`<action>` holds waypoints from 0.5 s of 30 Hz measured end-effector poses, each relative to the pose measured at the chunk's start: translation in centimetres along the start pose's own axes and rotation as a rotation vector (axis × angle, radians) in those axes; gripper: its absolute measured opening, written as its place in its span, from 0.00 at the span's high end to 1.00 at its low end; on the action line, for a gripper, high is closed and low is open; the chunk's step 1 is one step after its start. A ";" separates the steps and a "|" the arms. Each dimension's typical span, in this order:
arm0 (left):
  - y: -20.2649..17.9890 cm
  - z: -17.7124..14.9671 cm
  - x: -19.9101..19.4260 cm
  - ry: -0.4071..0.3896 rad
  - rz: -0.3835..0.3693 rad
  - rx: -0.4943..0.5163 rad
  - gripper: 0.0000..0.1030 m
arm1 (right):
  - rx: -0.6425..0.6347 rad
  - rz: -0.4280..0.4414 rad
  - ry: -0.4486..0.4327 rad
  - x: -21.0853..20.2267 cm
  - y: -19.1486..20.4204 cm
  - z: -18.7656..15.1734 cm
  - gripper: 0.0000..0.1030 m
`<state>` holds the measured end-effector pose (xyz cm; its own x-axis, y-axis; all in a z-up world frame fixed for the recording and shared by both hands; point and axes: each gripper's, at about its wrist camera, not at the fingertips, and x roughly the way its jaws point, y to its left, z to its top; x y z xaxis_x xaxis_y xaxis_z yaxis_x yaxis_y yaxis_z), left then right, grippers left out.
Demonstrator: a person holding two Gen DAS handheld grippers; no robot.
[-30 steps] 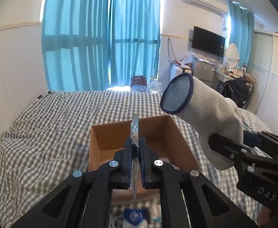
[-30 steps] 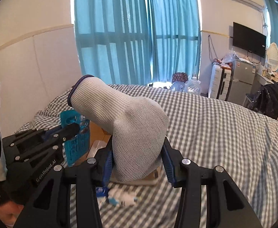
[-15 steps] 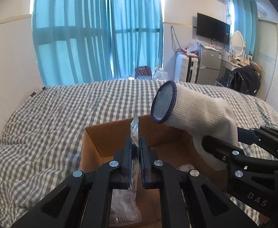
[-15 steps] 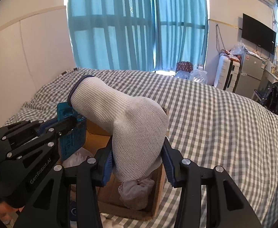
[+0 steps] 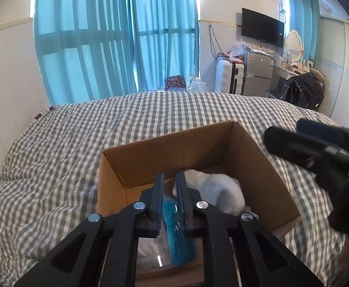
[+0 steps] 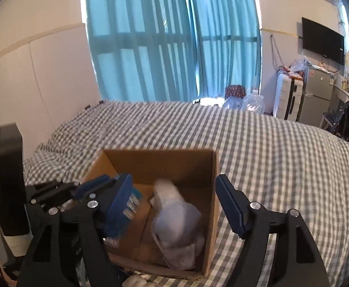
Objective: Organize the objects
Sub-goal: 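Grasp the foil packet with the left tool while the right tool carries the sock to the box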
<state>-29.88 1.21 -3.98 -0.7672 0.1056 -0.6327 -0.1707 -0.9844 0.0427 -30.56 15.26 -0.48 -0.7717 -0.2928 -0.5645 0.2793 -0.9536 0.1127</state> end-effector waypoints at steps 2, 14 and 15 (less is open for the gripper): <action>0.0 0.2 -1.0 -0.002 0.007 -0.009 0.64 | -0.009 -0.019 -0.007 -1.4 0.0 0.6 0.30; 0.6 -0.3 -14.1 -0.138 0.057 -0.035 0.10 | -0.096 -0.097 -0.064 -13.5 3.2 0.2 0.19; 0.7 -0.6 -15.1 -0.147 0.063 -0.039 0.07 | -0.100 -0.101 -0.069 -14.5 3.4 0.0 0.17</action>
<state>-18.00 -1.13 5.16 -0.8583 0.0602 -0.5097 -0.0977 -0.9941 0.0470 -18.40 16.26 8.09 -0.8354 -0.2034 -0.5106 0.2513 -0.9676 -0.0256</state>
